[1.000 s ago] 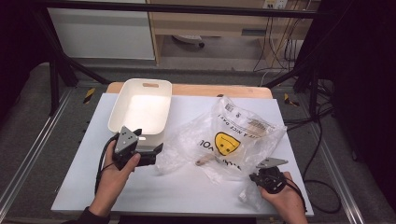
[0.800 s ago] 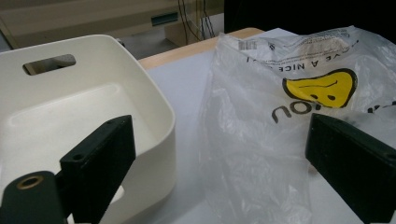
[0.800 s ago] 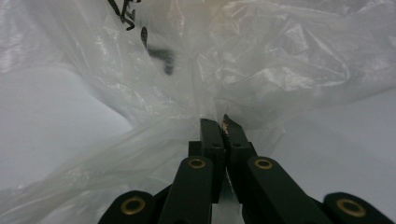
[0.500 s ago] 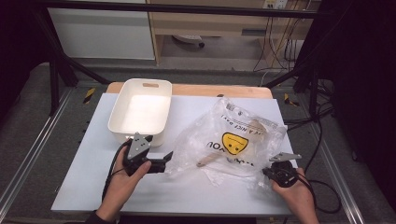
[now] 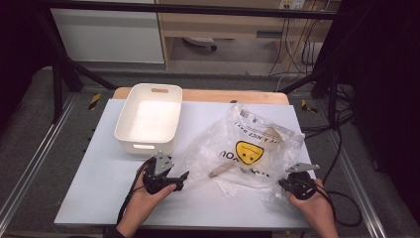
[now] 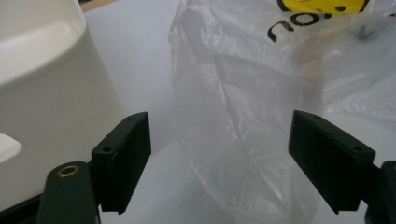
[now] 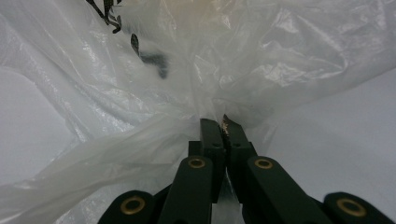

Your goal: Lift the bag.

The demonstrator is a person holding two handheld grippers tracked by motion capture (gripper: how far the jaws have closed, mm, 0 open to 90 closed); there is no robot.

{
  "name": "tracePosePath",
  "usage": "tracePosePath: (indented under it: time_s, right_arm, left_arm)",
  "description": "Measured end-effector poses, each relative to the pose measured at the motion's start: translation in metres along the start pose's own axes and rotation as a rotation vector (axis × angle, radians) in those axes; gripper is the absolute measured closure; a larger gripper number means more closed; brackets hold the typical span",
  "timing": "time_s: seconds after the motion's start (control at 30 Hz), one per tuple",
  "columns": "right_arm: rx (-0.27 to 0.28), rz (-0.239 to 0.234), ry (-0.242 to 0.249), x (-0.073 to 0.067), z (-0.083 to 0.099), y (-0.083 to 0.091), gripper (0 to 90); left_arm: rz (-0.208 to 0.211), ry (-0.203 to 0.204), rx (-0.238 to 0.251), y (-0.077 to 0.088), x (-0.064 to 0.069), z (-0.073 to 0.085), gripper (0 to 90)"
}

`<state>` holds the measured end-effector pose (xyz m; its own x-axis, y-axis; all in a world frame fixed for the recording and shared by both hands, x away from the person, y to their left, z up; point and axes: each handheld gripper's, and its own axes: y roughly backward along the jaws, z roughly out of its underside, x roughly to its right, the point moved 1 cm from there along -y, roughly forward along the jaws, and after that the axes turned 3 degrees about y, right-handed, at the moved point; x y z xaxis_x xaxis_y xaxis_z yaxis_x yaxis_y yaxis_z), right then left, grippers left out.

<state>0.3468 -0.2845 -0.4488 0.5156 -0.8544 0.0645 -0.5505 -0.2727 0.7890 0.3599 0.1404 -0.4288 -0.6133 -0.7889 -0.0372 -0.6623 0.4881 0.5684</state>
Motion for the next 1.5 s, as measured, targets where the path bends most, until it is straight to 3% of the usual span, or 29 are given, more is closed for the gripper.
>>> tracePosePath:
  time_s: [0.1,0.2,0.3,0.53,0.77,0.83,0.93,1.03,1.17,1.33,1.5]
  right_arm:
    - [-0.001,-0.002,0.000,0.000,0.000,0.000,90.0]
    - [0.000,-0.003,0.001,0.000,0.000,0.000,90.0]
    - [0.000,-0.003,0.002,0.000,0.001,0.000,90.0]
    - [0.001,-0.006,0.002,0.000,0.001,0.000,90.0]
    - [0.006,-0.001,0.000,-0.002,0.001,0.000,90.0]
    - [0.008,-0.003,-0.001,-0.002,0.001,0.000,90.0]
    - [0.014,-0.009,-0.004,-0.002,0.001,0.000,90.0]
    - [0.017,-0.020,-0.006,-0.003,0.001,0.000,90.0]
    - [0.023,-0.029,-0.006,-0.005,0.000,-0.001,90.0]
    - [0.029,-0.033,-0.006,-0.006,0.000,-0.002,90.0]
    - [0.036,-0.039,-0.010,-0.005,0.001,-0.002,90.0]
  left_arm:
    - [-0.013,0.008,-0.024,-0.007,-0.005,0.005,23.4]
    - [0.002,0.033,-0.032,-0.013,-0.009,0.007,24.4]
    - [0.005,0.023,-0.052,-0.019,-0.010,0.010,24.9]
    - [0.031,0.030,-0.086,-0.032,-0.009,0.012,24.0]
    - [0.095,0.056,-0.112,-0.046,-0.007,0.014,24.1]
    - [0.089,0.037,-0.113,-0.047,-0.005,0.013,26.8]
    - [0.117,0.028,-0.100,-0.047,-0.001,0.011,48.3]
    - [0.131,-0.017,-0.100,-0.047,0.005,0.011,61.8]
    - [0.197,-0.015,-0.115,-0.046,0.012,0.010,80.1]
    - [0.264,-0.003,-0.158,-0.040,0.019,0.010,89.0]
    - [0.297,-0.056,-0.206,-0.026,0.034,0.014,89.8]
